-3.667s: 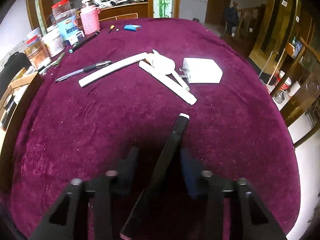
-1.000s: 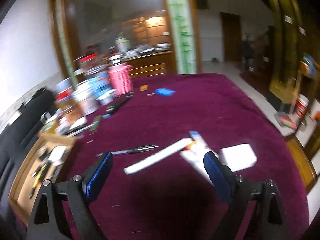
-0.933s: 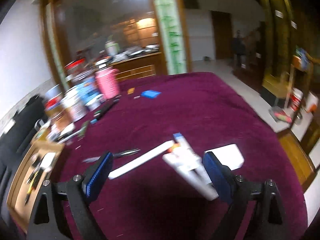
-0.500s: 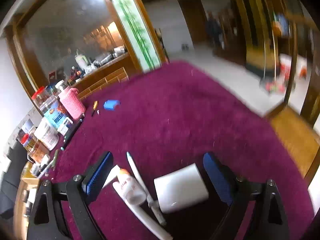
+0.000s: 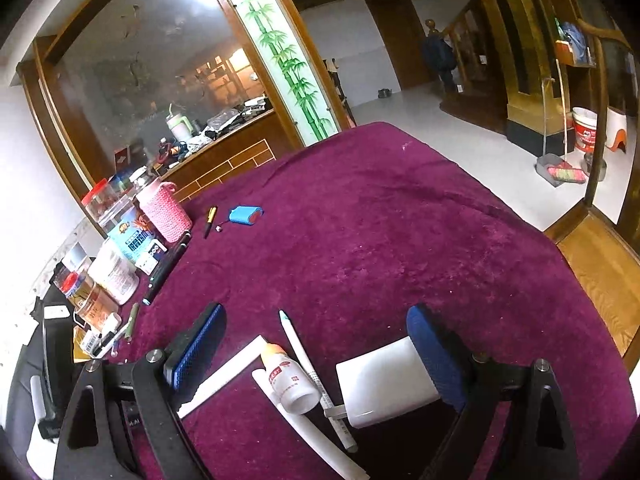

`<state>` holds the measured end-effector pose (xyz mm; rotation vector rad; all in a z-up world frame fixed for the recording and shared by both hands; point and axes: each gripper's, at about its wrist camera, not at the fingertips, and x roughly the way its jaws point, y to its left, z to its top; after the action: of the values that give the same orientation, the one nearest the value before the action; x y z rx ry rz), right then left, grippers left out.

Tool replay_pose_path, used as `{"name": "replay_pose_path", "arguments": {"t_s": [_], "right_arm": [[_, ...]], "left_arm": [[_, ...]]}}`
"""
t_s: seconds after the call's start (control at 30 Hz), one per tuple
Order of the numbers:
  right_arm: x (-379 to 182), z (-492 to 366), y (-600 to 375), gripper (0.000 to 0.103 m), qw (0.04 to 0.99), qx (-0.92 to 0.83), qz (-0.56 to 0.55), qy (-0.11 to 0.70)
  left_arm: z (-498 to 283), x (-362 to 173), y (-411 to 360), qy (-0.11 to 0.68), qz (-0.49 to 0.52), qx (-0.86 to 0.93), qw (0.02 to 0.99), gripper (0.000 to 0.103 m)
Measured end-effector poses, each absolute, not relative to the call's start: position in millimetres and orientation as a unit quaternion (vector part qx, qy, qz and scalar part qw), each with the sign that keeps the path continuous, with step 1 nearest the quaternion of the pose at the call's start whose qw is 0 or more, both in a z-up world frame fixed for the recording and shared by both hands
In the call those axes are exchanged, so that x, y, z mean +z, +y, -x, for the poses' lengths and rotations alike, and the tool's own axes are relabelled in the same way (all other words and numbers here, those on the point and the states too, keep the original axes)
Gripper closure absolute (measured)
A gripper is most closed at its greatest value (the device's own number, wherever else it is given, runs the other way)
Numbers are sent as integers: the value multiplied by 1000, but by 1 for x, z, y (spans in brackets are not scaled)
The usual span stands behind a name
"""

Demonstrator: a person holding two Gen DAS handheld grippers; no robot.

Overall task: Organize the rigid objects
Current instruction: 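Return the left tool to the table and grasp a clear ballpoint pen, then drop clear pen in tray with left tool while right tool places white marker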

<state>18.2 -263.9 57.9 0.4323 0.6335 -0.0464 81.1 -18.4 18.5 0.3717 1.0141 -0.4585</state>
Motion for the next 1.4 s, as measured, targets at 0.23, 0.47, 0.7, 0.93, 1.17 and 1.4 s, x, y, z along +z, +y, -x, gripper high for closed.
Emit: {"name": "replay_pose_path", "arguments": {"t_s": [0.23,0.47,0.7,0.93,1.17,1.4], "right_arm": [[53,-21,-262,9,923,-23,-212,321],[51,-23,-262,9,922,-28,-208,326],[48,-24,-262,9,922,-33,-199,330],[49,-23,-253,9,928,-7,-188,323],[61,-18,-222,9,924,51,-184,331],[29,-58,-166,14,856,92,-216,461]], "left_arm": [[-58,21,-31,480,-198,-242,819,94],[-64,19,-34,458,-197,-210,841,74],[-60,30,-22,465,-117,-224,849,94],[-7,76,26,422,-29,-243,873,94],[53,107,104,377,46,-236,894,94],[94,104,185,354,114,-202,906,93]]}}
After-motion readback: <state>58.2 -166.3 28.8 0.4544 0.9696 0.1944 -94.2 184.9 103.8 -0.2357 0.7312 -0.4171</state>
